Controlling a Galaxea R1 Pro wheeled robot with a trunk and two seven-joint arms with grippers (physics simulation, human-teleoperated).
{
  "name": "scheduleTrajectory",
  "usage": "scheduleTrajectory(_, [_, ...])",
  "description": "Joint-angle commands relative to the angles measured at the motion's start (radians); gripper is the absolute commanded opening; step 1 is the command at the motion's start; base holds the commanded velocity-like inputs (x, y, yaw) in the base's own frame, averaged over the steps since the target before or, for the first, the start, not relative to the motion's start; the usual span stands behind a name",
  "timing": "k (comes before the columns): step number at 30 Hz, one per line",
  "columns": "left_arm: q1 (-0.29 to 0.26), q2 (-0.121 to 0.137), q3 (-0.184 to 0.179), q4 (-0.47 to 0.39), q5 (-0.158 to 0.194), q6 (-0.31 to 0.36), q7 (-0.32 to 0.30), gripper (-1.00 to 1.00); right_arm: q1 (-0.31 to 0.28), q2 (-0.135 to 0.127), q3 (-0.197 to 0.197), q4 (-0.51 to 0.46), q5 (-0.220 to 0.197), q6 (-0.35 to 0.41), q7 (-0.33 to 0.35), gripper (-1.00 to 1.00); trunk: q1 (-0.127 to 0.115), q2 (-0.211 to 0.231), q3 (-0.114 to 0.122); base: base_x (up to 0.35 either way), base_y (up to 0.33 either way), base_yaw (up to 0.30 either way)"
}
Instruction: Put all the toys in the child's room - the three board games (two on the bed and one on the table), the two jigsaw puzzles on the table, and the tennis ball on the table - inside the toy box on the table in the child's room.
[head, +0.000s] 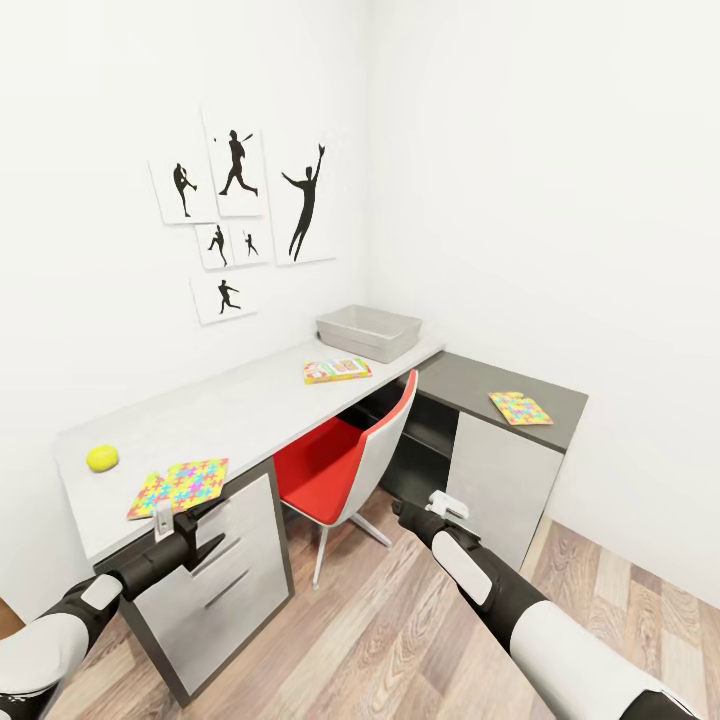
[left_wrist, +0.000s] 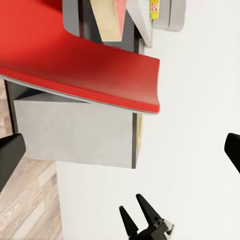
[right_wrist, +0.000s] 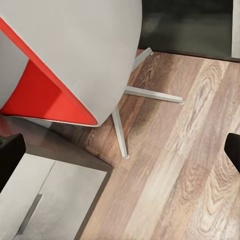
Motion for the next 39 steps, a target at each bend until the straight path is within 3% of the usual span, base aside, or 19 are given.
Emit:
scheduleTrajectory(1, [-0.001, 0.000, 0.008, -0.001, -0.010, 0.000, -0.005, 1.00, -0.001, -0.001, 0.003, -0.002, -0.005, 0.002, -0.007, 1.00, 0.000, -0.001, -0.001, 0.000, 0.000, 0.000])
scheduleTrajectory(12, [-0.001, 0.000, 0.008, -0.001, -0.013, -0.024, -0.063, 1.00, -0.001, -0.001, 0.009, -0.002, -0.005, 0.002, -0.007, 1.00, 0.000, -0.001, -0.001, 0.021, 0.000, 0.000])
scheduleTrajectory(31, [0.000, 0.001, 0.008, -0.001, -0.014, -0.023, -0.074, 1.00, -0.001, -0.001, 0.023, -0.002, -0.005, 0.002, -0.007, 1.00, 0.000, -0.001, -0.001, 0.004, 0.000, 0.000])
scheduleTrajectory(39, [0.000, 0.016, 0.008, -0.001, -0.013, -0.023, -0.077, 1.00, -0.001, -0.001, 0.023, -0.002, -0.005, 0.002, -0.007, 1.00, 0.000, -0.001, -0.001, 0.000, 0.000, 0.000])
